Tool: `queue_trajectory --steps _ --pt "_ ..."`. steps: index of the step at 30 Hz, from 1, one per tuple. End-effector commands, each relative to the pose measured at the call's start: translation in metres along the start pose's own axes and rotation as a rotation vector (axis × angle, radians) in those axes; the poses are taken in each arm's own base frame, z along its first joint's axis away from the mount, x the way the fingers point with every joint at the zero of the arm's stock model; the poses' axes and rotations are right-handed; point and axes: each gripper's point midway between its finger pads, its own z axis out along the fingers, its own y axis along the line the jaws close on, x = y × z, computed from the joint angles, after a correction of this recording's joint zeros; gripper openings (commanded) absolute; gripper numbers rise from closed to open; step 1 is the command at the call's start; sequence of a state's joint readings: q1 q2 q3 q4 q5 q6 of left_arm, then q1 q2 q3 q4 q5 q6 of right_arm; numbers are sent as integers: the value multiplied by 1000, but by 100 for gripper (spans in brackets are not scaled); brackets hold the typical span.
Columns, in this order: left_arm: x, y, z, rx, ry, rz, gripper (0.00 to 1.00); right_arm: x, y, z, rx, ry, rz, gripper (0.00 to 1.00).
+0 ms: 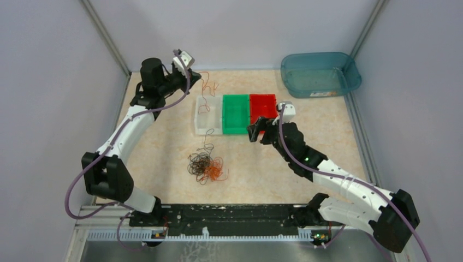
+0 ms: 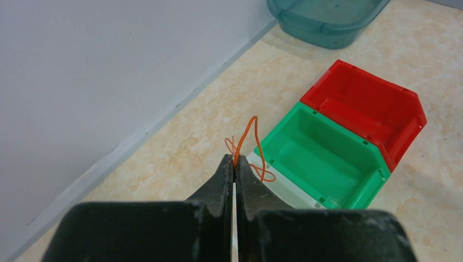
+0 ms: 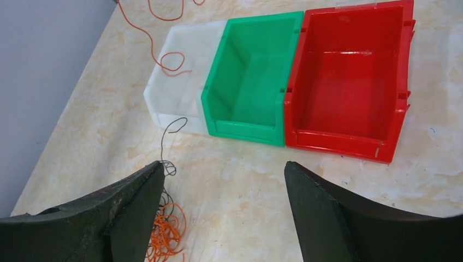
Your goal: Untangle the cables
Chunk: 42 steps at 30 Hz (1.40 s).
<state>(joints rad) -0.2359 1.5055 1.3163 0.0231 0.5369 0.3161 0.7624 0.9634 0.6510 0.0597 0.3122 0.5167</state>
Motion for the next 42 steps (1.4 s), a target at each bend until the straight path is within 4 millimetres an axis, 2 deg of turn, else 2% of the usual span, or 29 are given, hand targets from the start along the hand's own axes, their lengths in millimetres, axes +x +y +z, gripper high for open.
queue_trajectory --steps 1,5,6,9,13,15,18,22,26,28,32,35,40,42 --pt "12 1 3 -9 27 35 0 -30 14 0 -35 -69 24 81" --pt "50 3 5 -40 188 17 0 -34 17 1 -45 -69 31 81" --pt "54 5 4 -58 223 10 0 -35 17 2 -43 -61 30 81" --pt "60 -1 -2 -41 296 -36 0 -40 23 7 -41 -37 17 81" --pt "61 -19 -9 23 293 -70 0 -45 28 12 -40 -24 18 80" --pt "62 -26 -9 54 286 -91 0 -48 26 12 -26 -34 24 80" --pt "64 -27 -4 64 288 -103 0 -51 21 8 5 -43 40 80" --pt "81 -26 5 74 317 -115 0 -53 15 1 25 -50 46 80" --pt "100 -35 11 83 336 -111 0 -51 11 -1 41 -48 42 80" --pt "108 -35 15 57 338 -72 0 -51 11 -2 40 -45 41 80" --pt "107 -14 25 -63 290 63 0 -50 12 -1 35 -40 43 80" --pt "115 -13 34 -53 317 95 0 -49 11 -1 36 -37 44 80" --pt "162 -28 37 1 455 42 13 -48 8 -2 41 -40 57 80" --pt "168 -30 36 6 467 42 20 -48 8 -2 41 -39 56 80"
